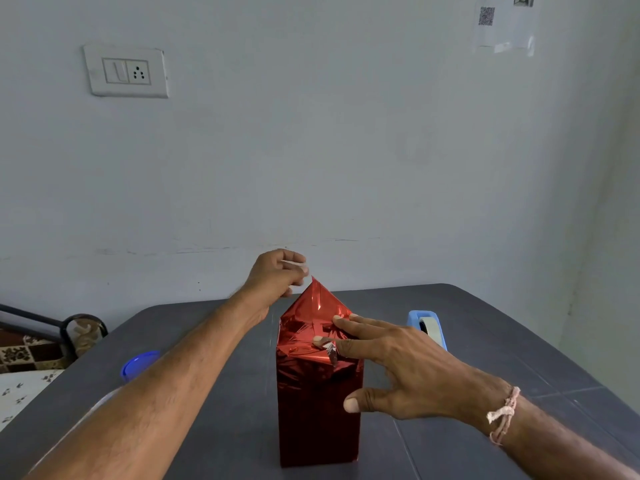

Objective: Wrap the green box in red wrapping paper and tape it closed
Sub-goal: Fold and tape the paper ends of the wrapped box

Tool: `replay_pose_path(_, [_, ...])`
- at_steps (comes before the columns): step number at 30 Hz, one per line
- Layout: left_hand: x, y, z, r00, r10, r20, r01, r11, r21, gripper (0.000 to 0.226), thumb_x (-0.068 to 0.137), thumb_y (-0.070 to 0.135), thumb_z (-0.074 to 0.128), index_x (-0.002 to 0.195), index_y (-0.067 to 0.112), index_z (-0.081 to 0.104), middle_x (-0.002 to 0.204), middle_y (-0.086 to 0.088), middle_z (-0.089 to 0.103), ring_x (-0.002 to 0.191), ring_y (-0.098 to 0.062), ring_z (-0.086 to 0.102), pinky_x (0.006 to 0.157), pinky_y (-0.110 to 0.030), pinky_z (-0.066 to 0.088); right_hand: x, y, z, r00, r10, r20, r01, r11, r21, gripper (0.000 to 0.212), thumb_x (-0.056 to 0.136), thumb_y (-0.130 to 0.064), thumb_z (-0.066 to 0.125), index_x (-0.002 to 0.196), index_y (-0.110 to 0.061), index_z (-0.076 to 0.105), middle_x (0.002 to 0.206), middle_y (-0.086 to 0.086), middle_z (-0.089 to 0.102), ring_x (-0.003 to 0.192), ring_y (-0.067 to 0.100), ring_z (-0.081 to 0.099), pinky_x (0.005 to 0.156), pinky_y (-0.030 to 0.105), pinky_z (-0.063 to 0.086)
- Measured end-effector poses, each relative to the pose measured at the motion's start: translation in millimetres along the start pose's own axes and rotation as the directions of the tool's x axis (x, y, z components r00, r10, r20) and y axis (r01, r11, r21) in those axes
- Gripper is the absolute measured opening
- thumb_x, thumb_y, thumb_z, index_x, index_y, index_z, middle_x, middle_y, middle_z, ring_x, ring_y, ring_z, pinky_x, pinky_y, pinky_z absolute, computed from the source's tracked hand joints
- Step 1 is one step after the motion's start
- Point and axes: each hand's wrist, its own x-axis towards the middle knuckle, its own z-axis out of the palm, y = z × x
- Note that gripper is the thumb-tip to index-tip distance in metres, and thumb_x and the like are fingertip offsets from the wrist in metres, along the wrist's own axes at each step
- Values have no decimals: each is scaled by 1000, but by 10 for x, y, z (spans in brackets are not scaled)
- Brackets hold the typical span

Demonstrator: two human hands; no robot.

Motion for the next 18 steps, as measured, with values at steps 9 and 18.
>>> replay_pose_path(9, [-1095,-333,-246,882,440,169,-471,828,303,42,81,71,63,95,33,74,103,17,74,104,-9,68,86,-27,52,-11,7,-1,999,-2,-34,3,1000,14,81,84,-79,56,155,-49,30,166,-20,17,153,-1,13,118,42,37])
replay_pose_path(18, [-1146,-524,-201,857,505,105,-500,762,411,46,76,68,72,111,38,70,115,28,67,113,5,60,92,-19,45,-13,-29,7,993,83,-82,-74,992,107,109,80,-73,66,153,-57,-13,148,-11,54,113,3,59,85,8,34])
